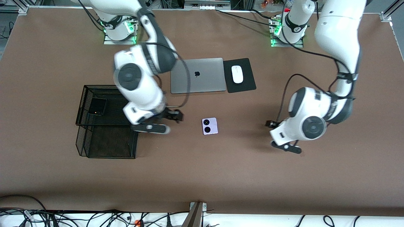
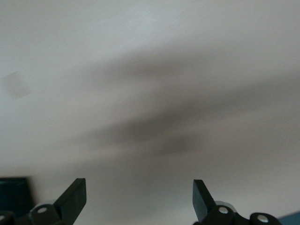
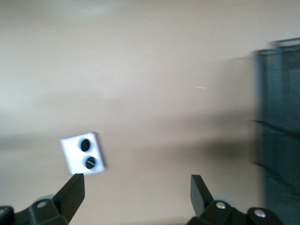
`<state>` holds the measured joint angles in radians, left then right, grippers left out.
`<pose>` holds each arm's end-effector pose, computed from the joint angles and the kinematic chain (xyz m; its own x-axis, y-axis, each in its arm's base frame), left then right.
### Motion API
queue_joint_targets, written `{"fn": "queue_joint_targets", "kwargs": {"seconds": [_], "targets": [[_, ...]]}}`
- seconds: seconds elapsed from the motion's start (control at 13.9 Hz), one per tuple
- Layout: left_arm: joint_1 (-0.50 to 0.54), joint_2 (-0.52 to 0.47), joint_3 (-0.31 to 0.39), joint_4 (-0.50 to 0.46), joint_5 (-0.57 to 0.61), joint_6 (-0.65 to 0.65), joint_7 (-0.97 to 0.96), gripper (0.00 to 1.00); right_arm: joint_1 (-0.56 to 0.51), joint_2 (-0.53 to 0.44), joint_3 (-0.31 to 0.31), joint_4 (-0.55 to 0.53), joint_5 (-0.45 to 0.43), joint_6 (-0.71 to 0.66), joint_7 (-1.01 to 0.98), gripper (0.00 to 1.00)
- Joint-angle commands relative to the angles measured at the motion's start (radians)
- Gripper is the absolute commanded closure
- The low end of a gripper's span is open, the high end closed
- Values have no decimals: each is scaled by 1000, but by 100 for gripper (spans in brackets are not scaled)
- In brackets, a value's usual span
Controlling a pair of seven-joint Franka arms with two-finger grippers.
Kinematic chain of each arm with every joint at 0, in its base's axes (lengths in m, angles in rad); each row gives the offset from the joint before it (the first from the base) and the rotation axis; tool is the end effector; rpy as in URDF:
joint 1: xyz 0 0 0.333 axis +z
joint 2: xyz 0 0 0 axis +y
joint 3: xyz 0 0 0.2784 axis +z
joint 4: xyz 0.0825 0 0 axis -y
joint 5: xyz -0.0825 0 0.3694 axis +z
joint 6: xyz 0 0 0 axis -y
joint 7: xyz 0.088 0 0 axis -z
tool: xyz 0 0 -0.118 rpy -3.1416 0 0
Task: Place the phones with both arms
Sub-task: 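Grasp the white phone with the right gripper while the left gripper grasps the slab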
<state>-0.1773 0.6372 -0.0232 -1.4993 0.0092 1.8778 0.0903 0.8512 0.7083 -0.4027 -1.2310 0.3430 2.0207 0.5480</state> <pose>0.6305 -0.1256 0.2428 0.9252 -0.2820 -0.2541 -0.2841 -0.9584 0.0291 0.6006 0.3916 0.3506 0.9889 -0.1271 0.0774 -0.1167 -0.9851 -0.1267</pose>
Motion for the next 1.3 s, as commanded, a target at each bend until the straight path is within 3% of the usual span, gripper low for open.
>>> {"fn": "queue_joint_targets", "kwargs": {"seconds": [0.0,0.22,0.36,0.65,0.86,1.22], "targets": [[79,-97,-11,-123,32,12,176,0,3,150,60,96,4,151,47,0],[192,-129,-11,-182,34,46,395,0,58,224,62,97,-5,249,47,0],[264,-155,-11,-264,34,136,480,0,83,267,62,97,-15,309,49,0],[358,-182,-14,-432,23,348,433,0,115,329,62,96,-21,403,50,0],[368,-180,-14,-482,23,405,313,0,126,364,62,94,-22,440,53,0],[387,-186,-12,-582,32,539,378,0,134,384,62,94,-38,473,56,0]]}}
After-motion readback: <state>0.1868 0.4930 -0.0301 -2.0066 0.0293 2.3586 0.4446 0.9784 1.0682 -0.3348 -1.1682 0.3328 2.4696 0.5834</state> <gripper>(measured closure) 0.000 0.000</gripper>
